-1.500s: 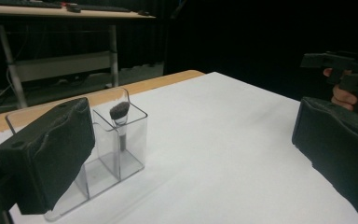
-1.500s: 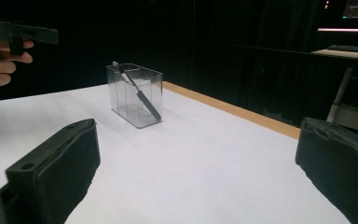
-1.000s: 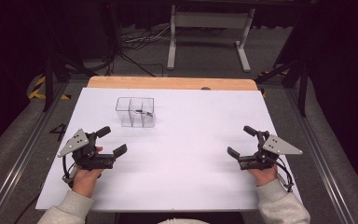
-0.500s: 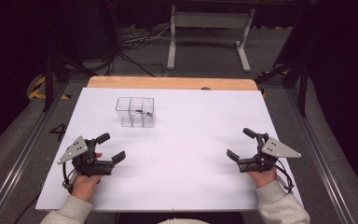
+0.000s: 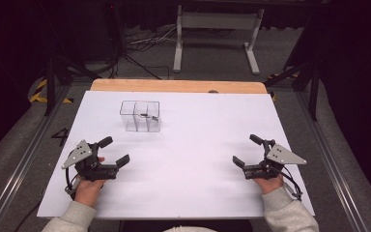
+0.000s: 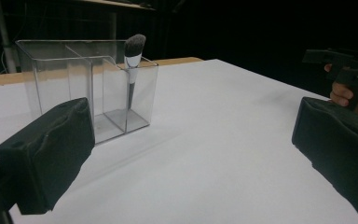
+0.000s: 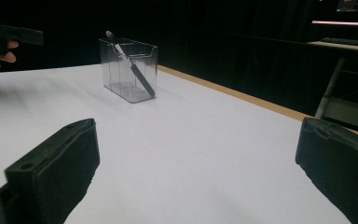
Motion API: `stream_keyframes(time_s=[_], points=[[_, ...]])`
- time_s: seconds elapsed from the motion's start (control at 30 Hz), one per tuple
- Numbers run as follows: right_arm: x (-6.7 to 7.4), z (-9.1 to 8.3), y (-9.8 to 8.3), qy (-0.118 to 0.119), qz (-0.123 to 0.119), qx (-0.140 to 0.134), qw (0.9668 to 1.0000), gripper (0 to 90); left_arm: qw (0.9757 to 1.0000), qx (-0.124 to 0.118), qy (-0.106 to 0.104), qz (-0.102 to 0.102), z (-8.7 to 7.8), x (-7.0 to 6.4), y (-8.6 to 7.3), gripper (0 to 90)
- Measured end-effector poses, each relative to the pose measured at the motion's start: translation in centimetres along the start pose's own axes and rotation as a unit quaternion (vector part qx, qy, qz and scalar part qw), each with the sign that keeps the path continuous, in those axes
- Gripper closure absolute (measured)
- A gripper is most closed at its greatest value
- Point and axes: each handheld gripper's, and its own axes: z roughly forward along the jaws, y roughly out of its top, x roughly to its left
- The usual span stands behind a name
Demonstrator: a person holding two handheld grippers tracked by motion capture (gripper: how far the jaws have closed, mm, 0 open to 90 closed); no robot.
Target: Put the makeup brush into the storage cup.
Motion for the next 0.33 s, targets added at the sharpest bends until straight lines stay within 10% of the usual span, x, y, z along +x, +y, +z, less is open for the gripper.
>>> stream_keyframes(time_s=[0.33], points=[[0.15, 0.0, 0.05, 0.0, -0.005, -0.002, 1.0, 0.2, 1.0, 0.003, -0.008, -0.004, 0.0, -0.15, 0.03, 0.0]])
